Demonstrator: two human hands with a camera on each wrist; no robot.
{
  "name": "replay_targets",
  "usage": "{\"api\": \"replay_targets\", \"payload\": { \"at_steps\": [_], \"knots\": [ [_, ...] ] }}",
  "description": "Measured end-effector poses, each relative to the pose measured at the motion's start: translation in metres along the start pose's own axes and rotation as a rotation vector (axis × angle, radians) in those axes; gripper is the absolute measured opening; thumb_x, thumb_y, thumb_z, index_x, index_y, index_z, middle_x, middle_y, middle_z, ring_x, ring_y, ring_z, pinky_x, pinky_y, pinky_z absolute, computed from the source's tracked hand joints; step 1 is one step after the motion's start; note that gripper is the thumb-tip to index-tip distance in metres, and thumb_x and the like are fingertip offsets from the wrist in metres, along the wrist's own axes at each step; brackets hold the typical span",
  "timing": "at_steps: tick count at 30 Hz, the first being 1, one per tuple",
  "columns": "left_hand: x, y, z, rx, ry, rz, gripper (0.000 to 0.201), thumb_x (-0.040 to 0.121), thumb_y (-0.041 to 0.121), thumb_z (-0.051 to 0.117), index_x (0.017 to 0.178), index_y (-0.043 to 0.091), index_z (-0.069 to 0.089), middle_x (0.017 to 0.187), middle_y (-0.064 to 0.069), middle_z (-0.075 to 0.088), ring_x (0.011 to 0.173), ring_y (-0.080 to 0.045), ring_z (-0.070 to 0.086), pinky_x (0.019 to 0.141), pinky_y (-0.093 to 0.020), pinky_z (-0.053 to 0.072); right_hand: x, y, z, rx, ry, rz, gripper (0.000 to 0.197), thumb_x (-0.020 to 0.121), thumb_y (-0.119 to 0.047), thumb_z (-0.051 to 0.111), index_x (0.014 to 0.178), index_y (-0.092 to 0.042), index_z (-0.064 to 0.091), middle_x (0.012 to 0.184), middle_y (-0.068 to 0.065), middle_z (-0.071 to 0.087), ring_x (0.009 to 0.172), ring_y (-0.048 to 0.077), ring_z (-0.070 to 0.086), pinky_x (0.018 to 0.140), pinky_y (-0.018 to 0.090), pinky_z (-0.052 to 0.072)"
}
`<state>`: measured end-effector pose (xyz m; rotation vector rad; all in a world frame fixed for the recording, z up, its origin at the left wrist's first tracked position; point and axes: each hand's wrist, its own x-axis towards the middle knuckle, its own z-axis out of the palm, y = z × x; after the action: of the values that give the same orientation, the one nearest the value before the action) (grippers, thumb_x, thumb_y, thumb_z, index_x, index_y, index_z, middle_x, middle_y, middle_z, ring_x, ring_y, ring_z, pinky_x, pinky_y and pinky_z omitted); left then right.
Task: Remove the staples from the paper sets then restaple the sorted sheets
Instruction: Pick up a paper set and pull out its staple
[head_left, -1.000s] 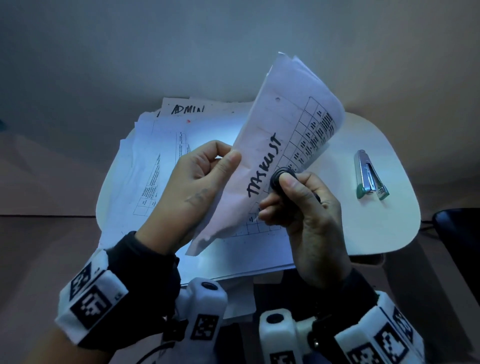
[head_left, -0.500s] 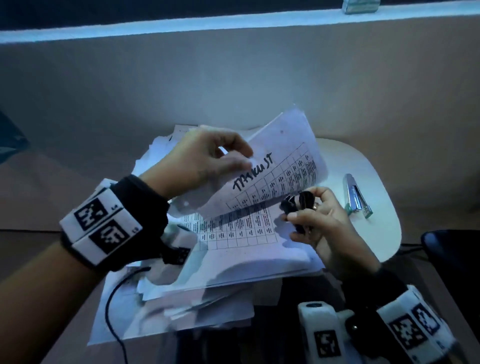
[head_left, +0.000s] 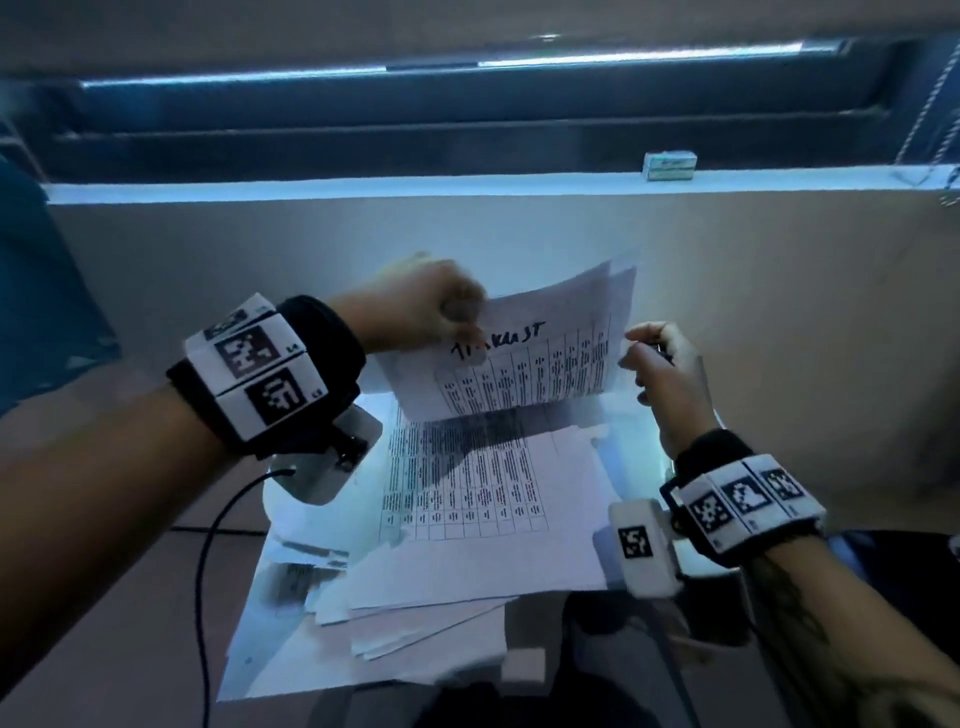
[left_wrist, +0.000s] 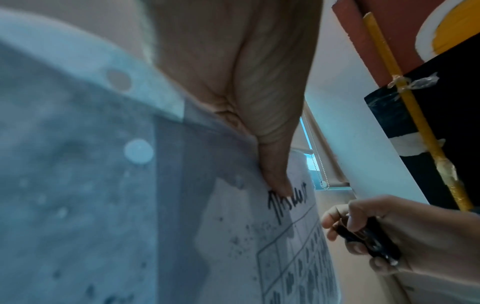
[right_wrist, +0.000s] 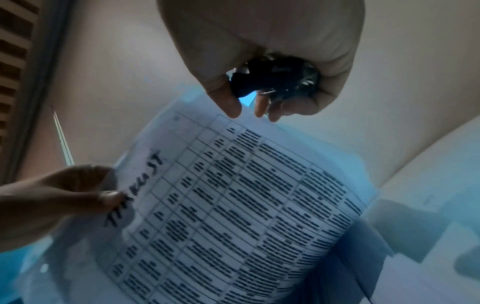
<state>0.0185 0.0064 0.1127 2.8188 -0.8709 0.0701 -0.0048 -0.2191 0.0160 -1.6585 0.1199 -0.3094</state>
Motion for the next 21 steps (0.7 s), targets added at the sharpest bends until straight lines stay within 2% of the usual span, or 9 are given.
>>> {"api": "replay_targets", "payload": {
  "at_steps": [2, 4, 5, 7, 10, 14, 16, 19, 21],
  "knots": [
    [0.0, 0.0, -0.017, 0.096, 0.042, 0.0, 0.039, 0.083, 0.026, 0.065, 0.058, 0.018, 0.037, 0.075, 0.0, 0.048, 0.07, -0.02, 0.043, 0.066, -0.034, 0.034, 0.009, -0.006, -0.003, -0.054, -0.05, -0.069, 0.046, 0.061, -0.033, 0.066, 0.104, -0.026, 0.051, 0.096, 0.008, 0.054, 0.078, 0.015, 0.049, 0.064, 0.024, 0.038],
    [-0.002, 0.001, -0.039, 0.178, 0.109, 0.022, 0.025, 0.084, 0.032, 0.065, 0.067, 0.02, 0.052, 0.08, 0.003, 0.05, 0.074, -0.02, 0.046, 0.064, -0.03, 0.032, 0.017, -0.017, -0.006, -0.027, -0.13, -0.106, 0.046, 0.064, -0.028, 0.079, 0.101, -0.031, 0.051, 0.103, 0.008, 0.056, 0.084, 0.013, 0.057, 0.066, 0.021, 0.044],
    [-0.002, 0.002, -0.05, 0.196, 0.144, 0.04, 0.022, 0.083, 0.034, 0.066, 0.072, 0.017, 0.058, 0.08, 0.004, 0.051, 0.075, -0.02, 0.048, 0.063, -0.029, 0.032, 0.021, -0.024, -0.008, 0.002, -0.18, -0.116, 0.036, 0.069, -0.018, 0.078, 0.094, -0.028, 0.054, 0.097, 0.005, 0.059, 0.076, 0.005, 0.06, 0.061, 0.014, 0.044],
    [0.0, 0.003, -0.068, 0.222, 0.213, 0.063, 0.026, 0.082, 0.037, 0.066, 0.077, 0.012, 0.063, 0.08, 0.002, 0.053, 0.076, -0.023, 0.051, 0.062, -0.03, 0.032, 0.029, -0.042, -0.009, 0.018, -0.269, -0.151, 0.023, 0.074, -0.002, 0.071, 0.08, -0.02, 0.057, 0.075, -0.005, 0.058, 0.051, -0.005, 0.051, 0.048, 0.01, 0.038],
    [0.004, 0.004, -0.083, 0.251, 0.315, 0.052, 0.036, 0.081, 0.042, 0.066, 0.08, 0.007, 0.064, 0.081, -0.008, 0.061, 0.076, -0.029, 0.053, 0.063, -0.033, 0.034, 0.037, -0.058, -0.005, -0.053, -0.307, -0.185, 0.017, 0.075, -0.001, 0.071, 0.076, -0.016, 0.064, 0.052, -0.015, 0.059, 0.043, -0.002, 0.037, 0.045, 0.014, 0.029],
    [0.007, 0.007, -0.084, 0.241, 0.418, 0.032, 0.045, 0.078, 0.047, 0.068, 0.083, 0.003, 0.065, 0.077, -0.017, 0.063, 0.076, -0.031, 0.055, 0.062, -0.032, 0.031, 0.037, -0.059, -0.005, -0.05, -0.277, -0.204, 0.013, 0.077, -0.004, 0.071, 0.077, -0.015, 0.065, 0.049, -0.014, 0.056, 0.043, -0.001, 0.036, 0.042, 0.012, 0.03],
    [0.002, -0.003, -0.084, 0.225, 0.4, -0.013, 0.055, 0.067, 0.058, 0.07, 0.08, 0.005, 0.063, 0.072, -0.012, 0.062, 0.075, -0.028, 0.055, 0.062, -0.033, 0.034, 0.036, -0.057, -0.011, -0.03, -0.267, -0.19, 0.01, 0.077, -0.006, 0.071, 0.083, -0.011, 0.065, 0.058, -0.01, 0.058, 0.044, 0.0, 0.037, 0.042, 0.011, 0.031],
    [-0.013, -0.031, -0.085, -0.237, 0.36, -0.088, 0.06, 0.044, 0.062, 0.073, 0.08, 0.015, 0.065, 0.071, 0.006, 0.062, 0.069, -0.012, 0.057, 0.066, -0.026, 0.041, 0.04, -0.052, -0.022, -0.004, -0.248, -0.164, 0.021, 0.077, -0.007, 0.071, 0.096, -0.001, 0.063, 0.069, 0.001, 0.054, 0.045, 0.0, 0.037, 0.043, 0.012, 0.032],
    [-0.024, -0.052, -0.077, -0.531, 0.395, -0.117, 0.06, 0.039, 0.061, 0.08, 0.083, 0.022, 0.069, 0.074, 0.013, 0.066, 0.067, 0.0, 0.059, 0.066, -0.021, 0.046, 0.043, -0.053, -0.026, 0.021, -0.222, -0.15, 0.026, 0.075, -0.007, 0.071, 0.098, 0.0, 0.062, 0.061, -0.006, 0.055, 0.045, 0.001, 0.038, 0.043, 0.012, 0.032]
  ]
}}
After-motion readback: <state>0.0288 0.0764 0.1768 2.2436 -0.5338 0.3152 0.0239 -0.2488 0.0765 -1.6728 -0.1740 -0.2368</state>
